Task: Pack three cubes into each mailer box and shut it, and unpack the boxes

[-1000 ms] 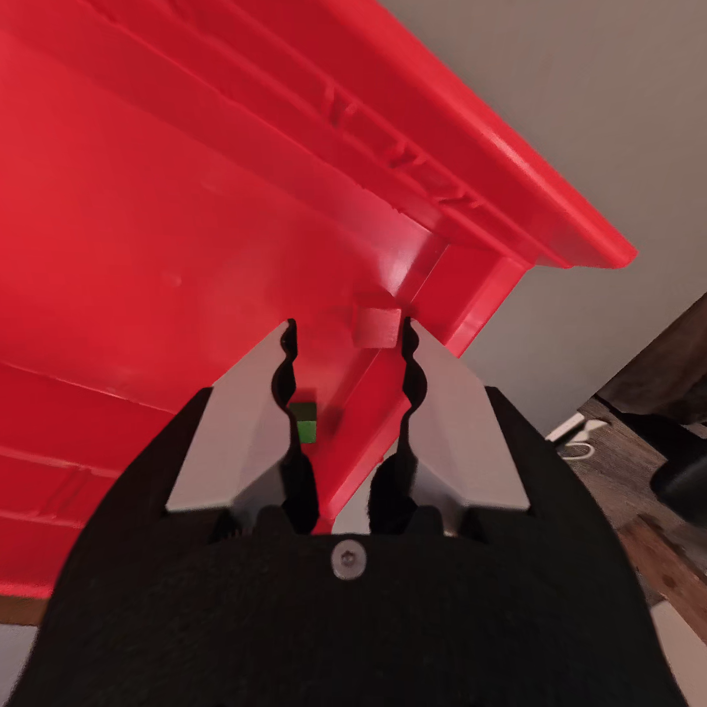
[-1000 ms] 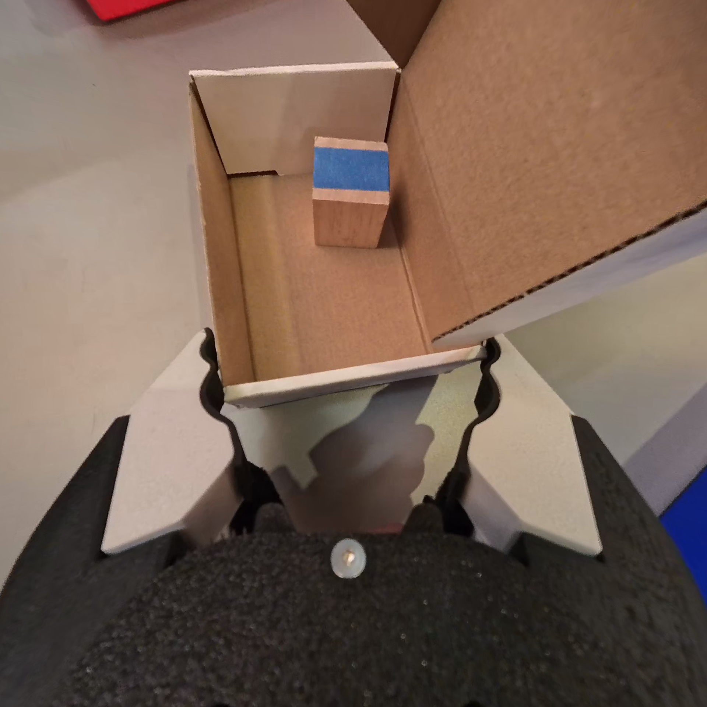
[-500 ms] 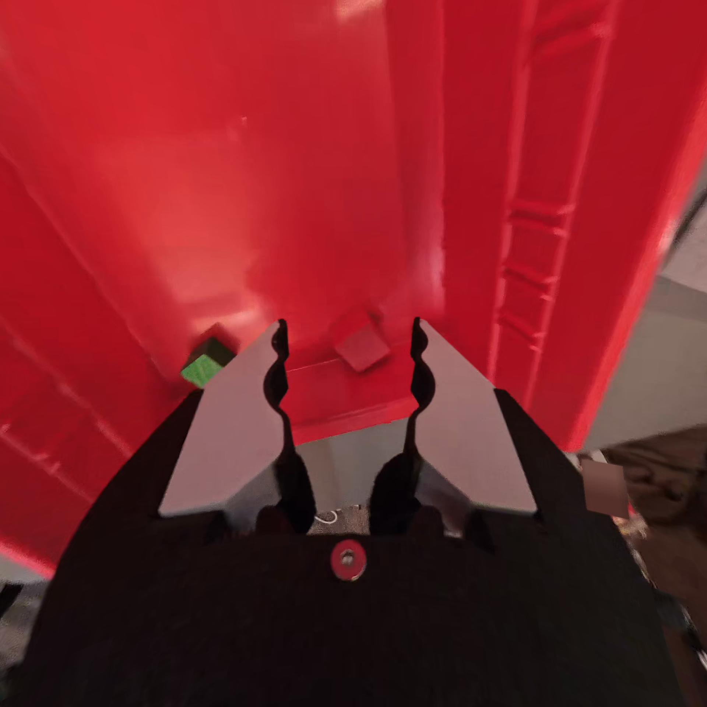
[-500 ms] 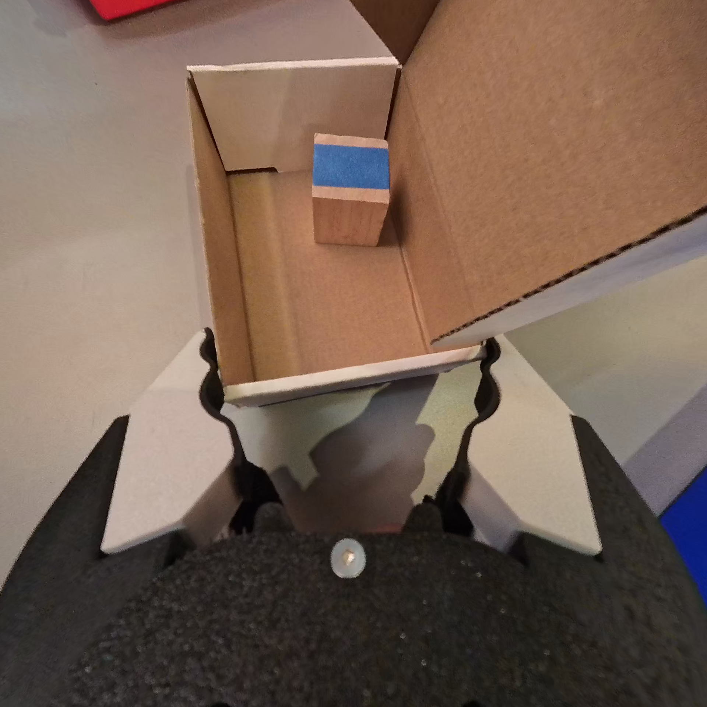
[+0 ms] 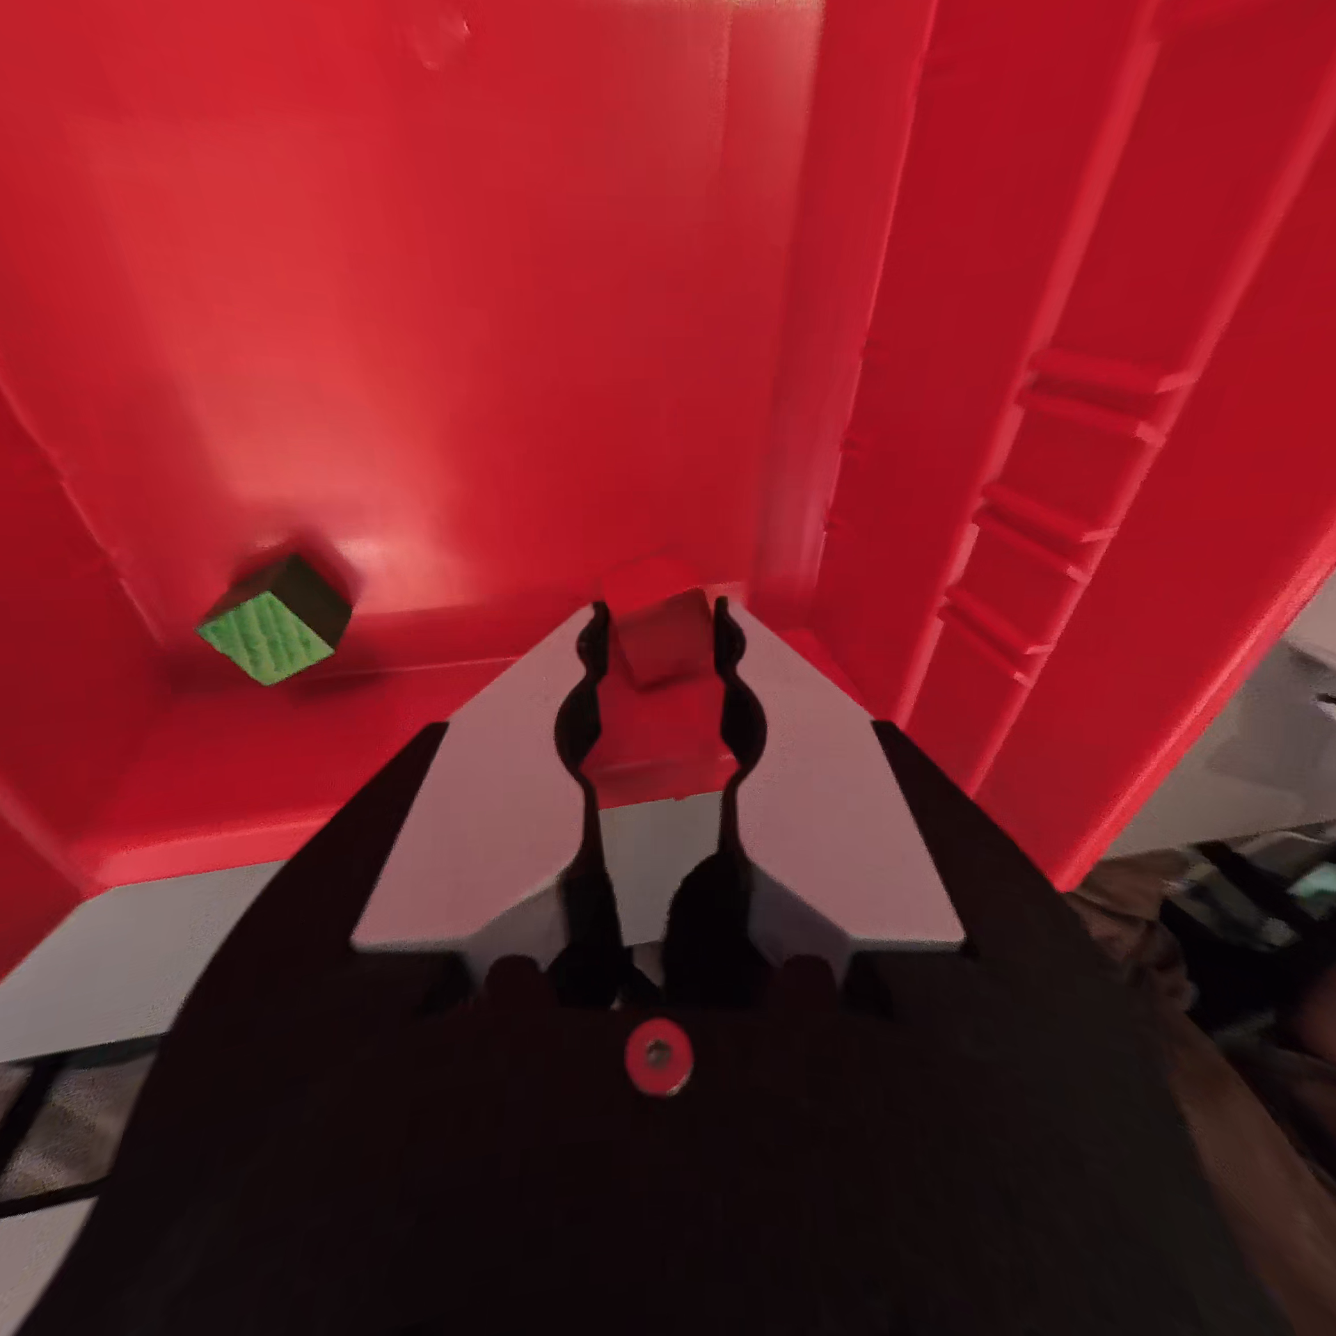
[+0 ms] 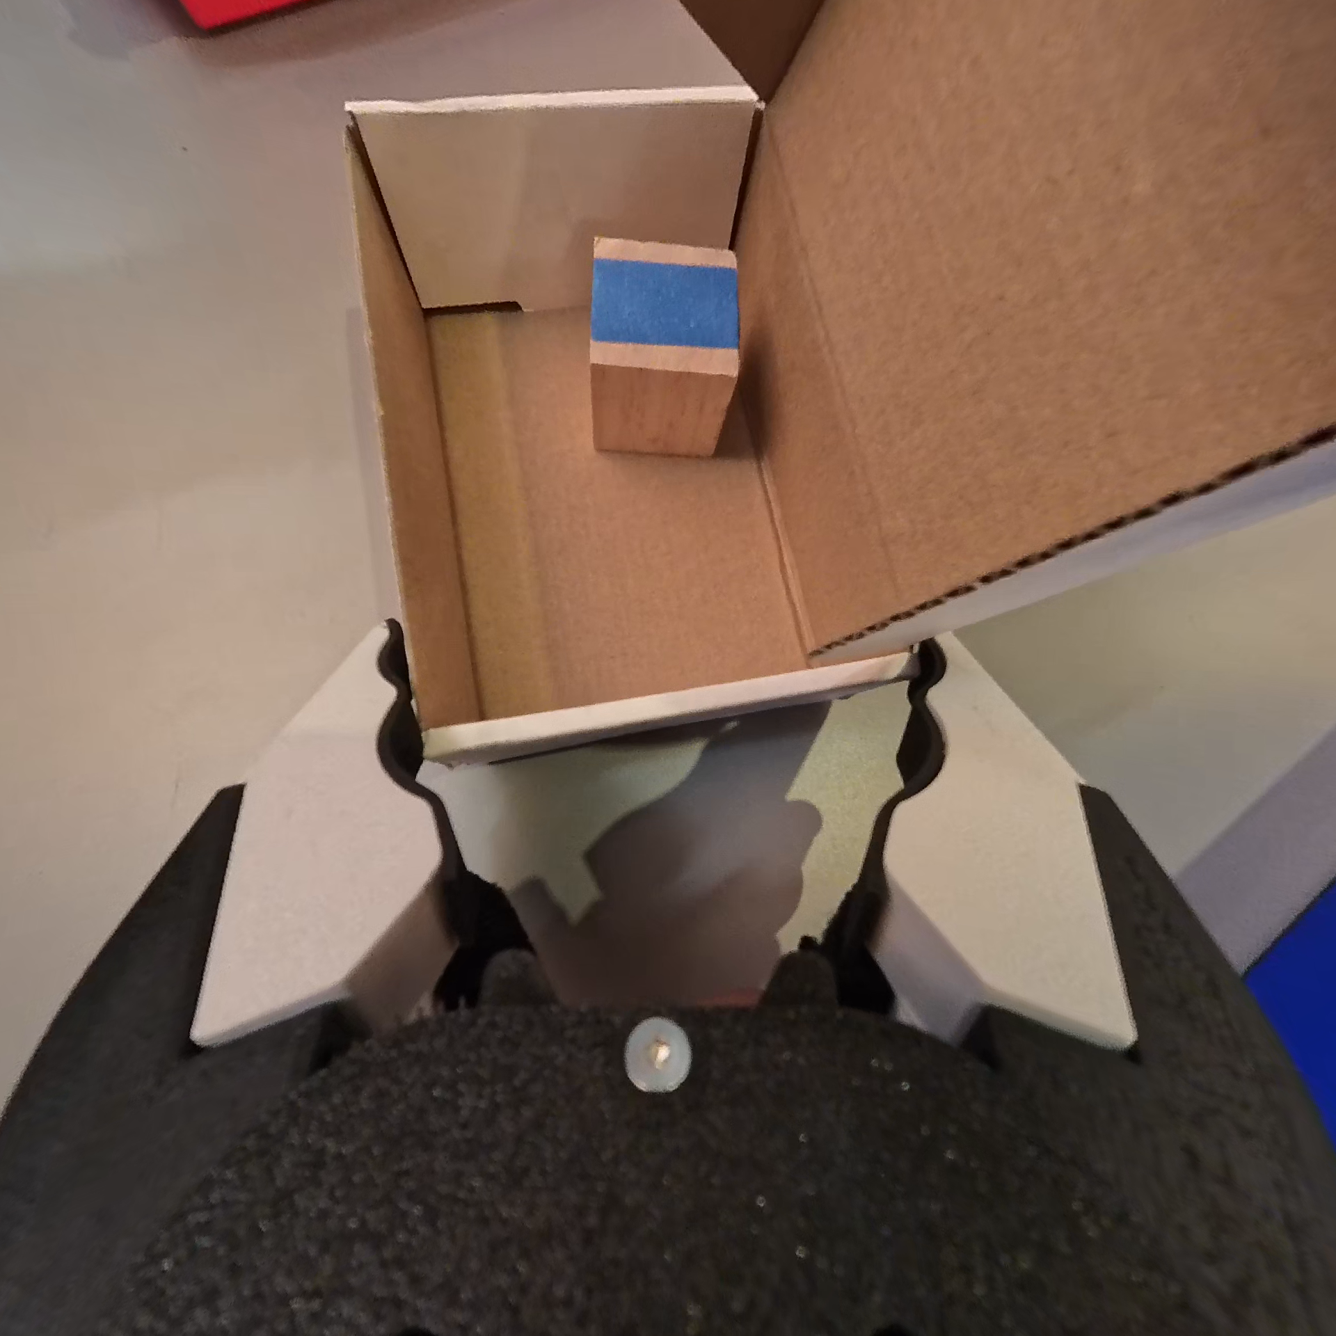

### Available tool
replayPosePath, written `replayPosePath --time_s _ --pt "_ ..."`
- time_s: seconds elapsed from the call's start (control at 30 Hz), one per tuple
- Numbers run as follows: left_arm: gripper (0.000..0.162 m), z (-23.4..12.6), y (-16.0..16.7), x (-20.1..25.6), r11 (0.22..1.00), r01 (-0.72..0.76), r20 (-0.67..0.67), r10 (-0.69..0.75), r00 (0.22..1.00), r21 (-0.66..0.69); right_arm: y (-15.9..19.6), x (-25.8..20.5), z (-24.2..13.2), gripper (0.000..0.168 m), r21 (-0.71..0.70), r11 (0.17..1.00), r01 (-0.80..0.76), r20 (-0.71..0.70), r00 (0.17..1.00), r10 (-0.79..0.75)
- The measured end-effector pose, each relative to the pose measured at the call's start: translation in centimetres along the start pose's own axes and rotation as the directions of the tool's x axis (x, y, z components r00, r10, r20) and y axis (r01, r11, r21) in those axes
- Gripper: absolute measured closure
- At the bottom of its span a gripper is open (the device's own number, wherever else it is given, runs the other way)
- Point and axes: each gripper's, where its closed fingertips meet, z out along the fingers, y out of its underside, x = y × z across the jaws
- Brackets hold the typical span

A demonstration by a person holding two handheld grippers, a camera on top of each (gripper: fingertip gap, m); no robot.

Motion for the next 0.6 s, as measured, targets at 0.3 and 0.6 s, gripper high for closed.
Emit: replayPosePath --time_s 0.3,0.6 --pt "0.136 -1.8 -0.4 -0.1 1.000 0.007 -0.079 -0.005 0.997 0.017 0.0 0.0 0.0 0.034 -0.001 1.000 -0.004 0.002 1.000 0.004" --pt "0.136 -11.6 1.1 15.9 0.753 -0.578 -0.147 0.640 0.754 0.316 -0.2 0.0 0.1 0.035 0.000 1.000 0.012 -0.002 1.000 -0.012"
